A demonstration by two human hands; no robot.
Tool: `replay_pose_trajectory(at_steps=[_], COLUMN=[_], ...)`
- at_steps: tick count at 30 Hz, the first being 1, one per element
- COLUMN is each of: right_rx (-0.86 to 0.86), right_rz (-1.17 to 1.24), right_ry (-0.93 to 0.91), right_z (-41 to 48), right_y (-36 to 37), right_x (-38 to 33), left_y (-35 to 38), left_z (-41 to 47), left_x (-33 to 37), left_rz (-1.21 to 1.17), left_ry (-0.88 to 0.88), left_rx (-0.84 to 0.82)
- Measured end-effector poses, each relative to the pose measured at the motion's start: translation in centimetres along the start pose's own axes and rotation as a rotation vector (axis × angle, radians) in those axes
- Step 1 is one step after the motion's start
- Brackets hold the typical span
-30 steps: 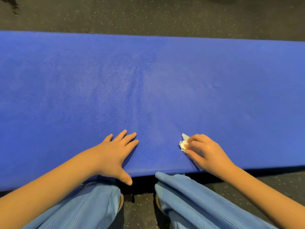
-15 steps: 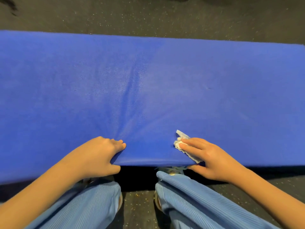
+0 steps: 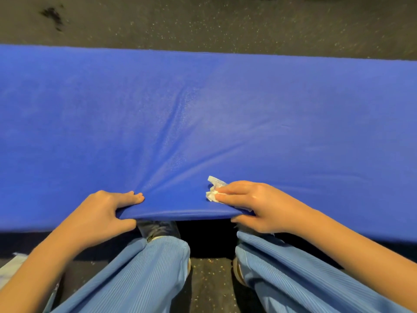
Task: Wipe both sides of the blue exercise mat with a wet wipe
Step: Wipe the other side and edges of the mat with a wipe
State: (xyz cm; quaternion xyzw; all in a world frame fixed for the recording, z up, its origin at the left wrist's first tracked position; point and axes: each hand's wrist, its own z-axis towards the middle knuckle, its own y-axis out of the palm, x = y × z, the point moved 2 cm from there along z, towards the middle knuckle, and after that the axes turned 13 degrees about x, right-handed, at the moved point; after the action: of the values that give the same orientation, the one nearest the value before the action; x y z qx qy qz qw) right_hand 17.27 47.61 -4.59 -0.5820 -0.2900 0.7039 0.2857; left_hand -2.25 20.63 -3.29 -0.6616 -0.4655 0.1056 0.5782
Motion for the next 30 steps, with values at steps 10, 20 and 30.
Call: replay_pose_trajectory(at_steps=[10,20,30], right_rx=[-0.14,-0.001,0.023], right_rz=[0.166,0.098,-0.039], right_ry=[0.092,0.038,0.049], right_z=[-0.7,4.0,7.7], right_y=[2.2,7.0,6.8], right_x=[-0.7,-1.8,1.4], left_y=[1.2,5.6,6.9], left_z=[-2.4,6.8,6.1], left_x=[-2.0,-1.8,-2.0], left_rz=[0.107,0.066,0.074], left_ry=[0.104,0.0,0.006], left_rx=[-0.192,0.149,0.2])
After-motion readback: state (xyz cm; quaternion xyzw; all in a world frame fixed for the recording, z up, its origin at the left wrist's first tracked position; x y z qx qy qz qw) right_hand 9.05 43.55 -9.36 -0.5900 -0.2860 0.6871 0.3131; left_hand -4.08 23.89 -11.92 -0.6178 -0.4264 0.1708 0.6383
